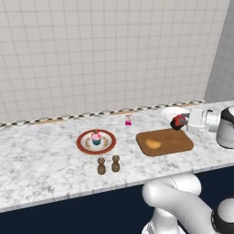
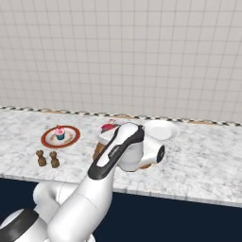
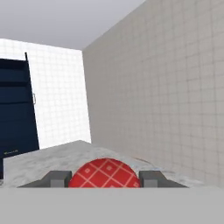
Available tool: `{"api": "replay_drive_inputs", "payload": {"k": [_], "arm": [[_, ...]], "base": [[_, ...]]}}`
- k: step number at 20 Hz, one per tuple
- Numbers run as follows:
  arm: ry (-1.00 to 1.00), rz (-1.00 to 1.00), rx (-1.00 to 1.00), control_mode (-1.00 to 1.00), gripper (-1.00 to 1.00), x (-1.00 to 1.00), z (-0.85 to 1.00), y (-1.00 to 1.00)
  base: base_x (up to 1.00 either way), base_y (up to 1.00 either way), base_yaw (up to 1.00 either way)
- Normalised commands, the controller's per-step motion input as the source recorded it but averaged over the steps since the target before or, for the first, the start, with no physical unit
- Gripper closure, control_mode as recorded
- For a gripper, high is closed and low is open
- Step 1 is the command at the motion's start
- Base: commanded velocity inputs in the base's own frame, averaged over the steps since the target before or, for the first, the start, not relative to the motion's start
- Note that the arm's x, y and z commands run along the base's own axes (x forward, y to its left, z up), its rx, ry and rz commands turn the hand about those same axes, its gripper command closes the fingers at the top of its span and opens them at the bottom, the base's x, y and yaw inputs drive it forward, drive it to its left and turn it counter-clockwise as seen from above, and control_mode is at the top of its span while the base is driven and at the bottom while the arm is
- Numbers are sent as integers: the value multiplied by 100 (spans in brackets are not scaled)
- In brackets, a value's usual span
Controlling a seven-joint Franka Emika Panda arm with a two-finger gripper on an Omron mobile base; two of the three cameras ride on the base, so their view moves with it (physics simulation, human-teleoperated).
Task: From the different types of pastries on the counter, select a croissant and place it on the cutting board. Then retrieve a jar of jam from the cabinet and place it alongside the croissant on the cutting board.
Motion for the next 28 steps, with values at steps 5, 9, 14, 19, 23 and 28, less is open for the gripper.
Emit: {"api": "replay_drive_inputs", "payload": {"k": [5,9,14,19,23,28], "arm": [[0,14,-20,-100,100,0,-1,0],[0,11,-18,-100,100,0,0,0],[2,2,-11,-100,100,-9,-4,0],[0,3,-17,-100,100,-16,-2,0],[0,0,-15,-100,100,-24,-4,3],[7,0,-6,-100,100,-13,-22,0]], "base": [[0,0,0],[0,0,0],[0,0,0],[0,0,0],[0,0,0],[0,0,0]]}}
